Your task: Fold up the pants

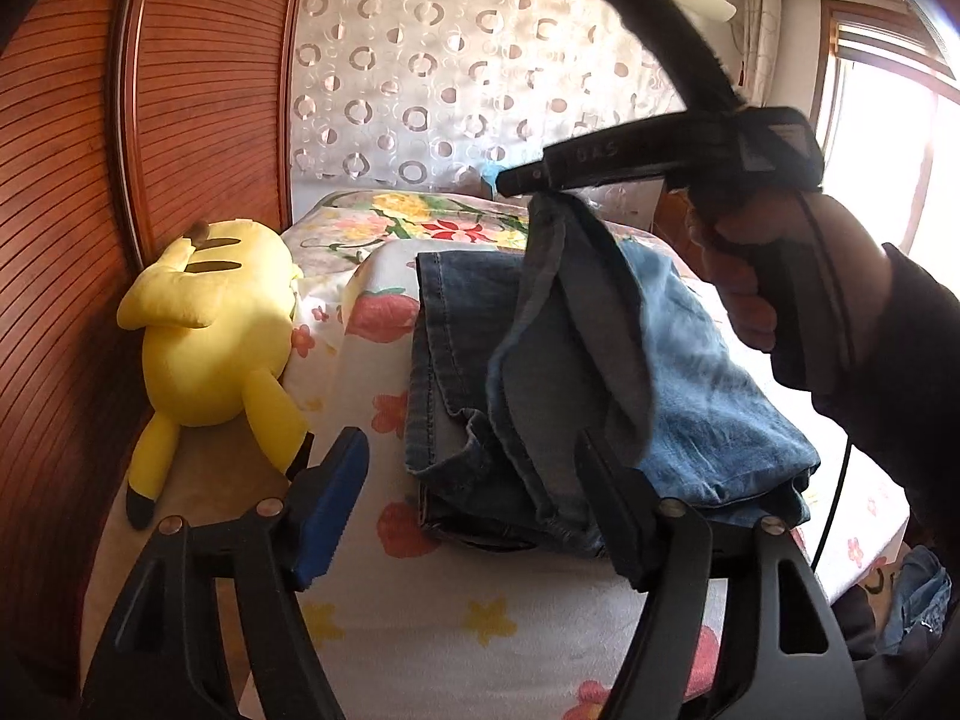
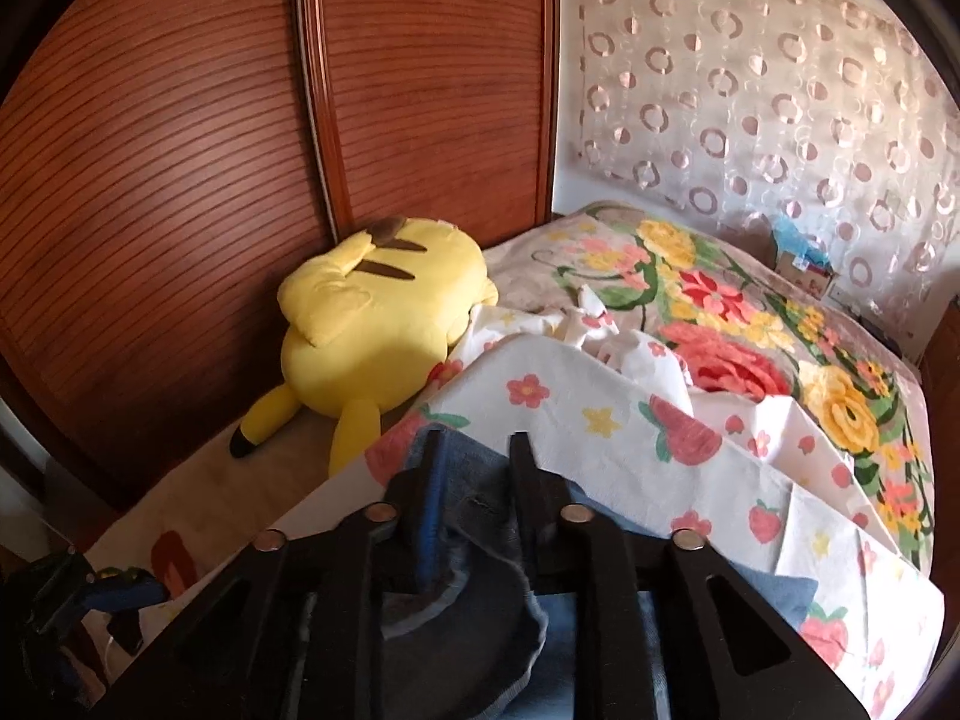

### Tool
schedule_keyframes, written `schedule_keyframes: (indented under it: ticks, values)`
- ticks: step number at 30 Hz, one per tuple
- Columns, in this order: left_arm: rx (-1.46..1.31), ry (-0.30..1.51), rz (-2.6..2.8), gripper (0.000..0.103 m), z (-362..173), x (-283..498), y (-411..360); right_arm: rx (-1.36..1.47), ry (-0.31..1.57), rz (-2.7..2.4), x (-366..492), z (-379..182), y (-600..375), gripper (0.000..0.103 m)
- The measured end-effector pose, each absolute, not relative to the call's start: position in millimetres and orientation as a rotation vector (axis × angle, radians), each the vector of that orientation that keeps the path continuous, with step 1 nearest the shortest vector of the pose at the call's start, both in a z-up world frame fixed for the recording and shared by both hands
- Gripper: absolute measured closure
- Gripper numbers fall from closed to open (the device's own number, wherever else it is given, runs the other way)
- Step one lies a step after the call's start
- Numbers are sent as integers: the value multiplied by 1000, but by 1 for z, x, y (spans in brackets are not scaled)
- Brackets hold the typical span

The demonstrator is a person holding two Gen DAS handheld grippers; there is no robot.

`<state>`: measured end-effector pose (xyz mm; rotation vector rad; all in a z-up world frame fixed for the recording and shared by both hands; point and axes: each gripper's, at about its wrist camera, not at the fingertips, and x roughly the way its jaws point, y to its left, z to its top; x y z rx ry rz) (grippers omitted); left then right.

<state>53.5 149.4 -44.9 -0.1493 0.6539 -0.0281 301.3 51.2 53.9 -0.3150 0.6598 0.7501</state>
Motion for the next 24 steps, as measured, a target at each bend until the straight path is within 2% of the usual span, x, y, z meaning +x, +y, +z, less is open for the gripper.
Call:
schedule_keyframes:
  ticks: [1,7,24]
  values:
    - [-149,655,-30,31,-45,54,149,-312,650,749,299,56,49,66]
    - [-135,663,-37,31,-49,58,145,-313,613,751,284,55,30,61]
    - [-135,690,-60,31,-62,71,131,-238,613,645,230,22,-83,61]
